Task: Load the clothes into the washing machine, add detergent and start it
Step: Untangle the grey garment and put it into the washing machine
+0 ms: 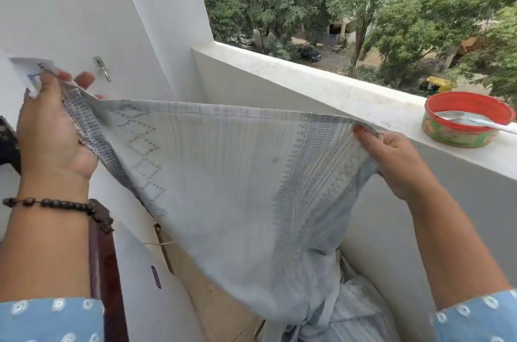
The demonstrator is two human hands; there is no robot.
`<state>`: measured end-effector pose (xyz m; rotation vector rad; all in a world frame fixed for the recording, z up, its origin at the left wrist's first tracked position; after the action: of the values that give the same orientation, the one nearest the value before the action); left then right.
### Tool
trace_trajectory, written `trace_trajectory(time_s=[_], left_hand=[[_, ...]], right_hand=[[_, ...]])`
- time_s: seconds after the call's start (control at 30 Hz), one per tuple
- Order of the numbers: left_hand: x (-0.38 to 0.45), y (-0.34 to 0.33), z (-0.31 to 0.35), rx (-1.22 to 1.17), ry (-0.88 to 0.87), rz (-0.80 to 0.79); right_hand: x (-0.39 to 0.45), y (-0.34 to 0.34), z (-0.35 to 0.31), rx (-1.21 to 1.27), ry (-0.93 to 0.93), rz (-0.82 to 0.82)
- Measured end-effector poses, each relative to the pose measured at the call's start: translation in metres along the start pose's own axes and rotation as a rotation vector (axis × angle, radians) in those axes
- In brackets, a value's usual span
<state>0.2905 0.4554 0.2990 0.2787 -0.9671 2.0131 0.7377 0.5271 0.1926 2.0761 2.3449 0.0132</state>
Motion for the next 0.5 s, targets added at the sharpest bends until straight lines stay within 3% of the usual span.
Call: trace_trajectory(time_s=[0.13, 0.3, 0.4, 0.5], left_hand=[[-0.047, -0.041, -0.016, 0.285, 0.184, -0.144], [-0.11, -0.078, -0.051, 0.484, 0.318, -0.478], [-0.144, -0.093, -0.074, 0.695, 0.421, -0.852], [-0.166, -0.089, -0.096, 1.125, 0.33, -1.217]], right_hand=[[-0.005, -0.002, -0.064, 0.357, 0.081, -0.022], [-0.005, -0.033, -0.064, 0.316, 0.086, -0.089], [-0.01, -0.045, -0.062, 0.358, 0.109, -0.148], [-0.011, -0.036, -0.066, 0.404, 0.134, -0.102]])
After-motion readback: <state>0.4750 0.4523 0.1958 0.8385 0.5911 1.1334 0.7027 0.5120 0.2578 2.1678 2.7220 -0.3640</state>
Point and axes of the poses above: each hand's wrist, its own x-axis towards the middle knuckle, its own y-axis out of the back of the hand, z = x × y, the point moved 3 cm from there along x, towards the middle knuckle, and after that the axes turned 6 degrees about -y, right-handed, at the moved point
